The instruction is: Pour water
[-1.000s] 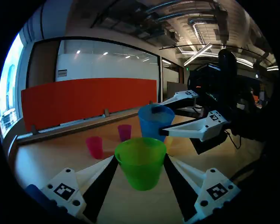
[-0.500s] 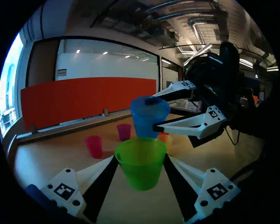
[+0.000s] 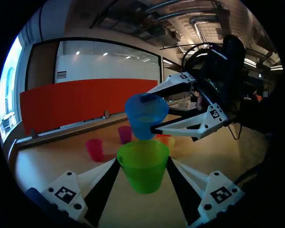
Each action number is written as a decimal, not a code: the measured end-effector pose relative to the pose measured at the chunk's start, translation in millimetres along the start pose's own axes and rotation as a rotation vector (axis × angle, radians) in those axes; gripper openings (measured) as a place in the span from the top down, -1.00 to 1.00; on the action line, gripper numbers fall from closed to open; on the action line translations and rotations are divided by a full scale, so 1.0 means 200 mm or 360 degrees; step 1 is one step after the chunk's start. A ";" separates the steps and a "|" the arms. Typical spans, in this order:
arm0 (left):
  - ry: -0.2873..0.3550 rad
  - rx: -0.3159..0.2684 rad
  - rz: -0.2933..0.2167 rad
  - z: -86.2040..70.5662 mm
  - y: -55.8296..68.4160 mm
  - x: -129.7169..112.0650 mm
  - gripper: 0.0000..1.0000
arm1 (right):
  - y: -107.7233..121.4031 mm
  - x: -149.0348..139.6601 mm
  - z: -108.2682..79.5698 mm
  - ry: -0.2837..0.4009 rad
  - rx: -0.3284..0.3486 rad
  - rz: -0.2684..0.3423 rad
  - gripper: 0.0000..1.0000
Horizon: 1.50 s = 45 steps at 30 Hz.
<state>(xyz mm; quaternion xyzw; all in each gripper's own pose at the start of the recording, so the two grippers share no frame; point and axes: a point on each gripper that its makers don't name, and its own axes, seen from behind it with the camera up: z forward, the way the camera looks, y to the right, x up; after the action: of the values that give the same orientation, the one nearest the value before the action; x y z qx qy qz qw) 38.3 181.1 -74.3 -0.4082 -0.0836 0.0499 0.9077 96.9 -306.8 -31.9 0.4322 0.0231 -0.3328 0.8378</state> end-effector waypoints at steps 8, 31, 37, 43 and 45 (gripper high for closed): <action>0.0001 -0.0005 -0.0002 0.01 0.00 0.00 -0.72 | 0.03 0.00 0.01 -0.0029 0.0021 -0.0102 -0.80; -0.0006 -0.0040 0.0005 0.05 0.05 0.00 -0.72 | 0.07 0.02 0.03 -0.0076 0.0067 -0.0303 -0.80; -0.0007 -0.0049 0.0013 0.06 0.06 0.01 -0.72 | 0.07 0.03 0.03 -0.0080 0.0072 -0.0358 -0.80; -0.0007 -0.0054 0.0018 0.06 0.07 0.01 -0.72 | 0.07 0.04 0.03 -0.0087 0.0082 -0.0426 -0.80; -0.0008 -0.0054 0.0018 0.07 0.07 0.01 -0.72 | 0.07 0.04 0.04 -0.0091 0.0083 -0.0446 -0.80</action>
<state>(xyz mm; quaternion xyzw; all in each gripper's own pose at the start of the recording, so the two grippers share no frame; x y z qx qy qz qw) 37.1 200.2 -76.1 -0.4239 -0.0844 0.0547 0.9001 109.8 -310.6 -20.1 0.4366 0.0508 -0.4590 0.7721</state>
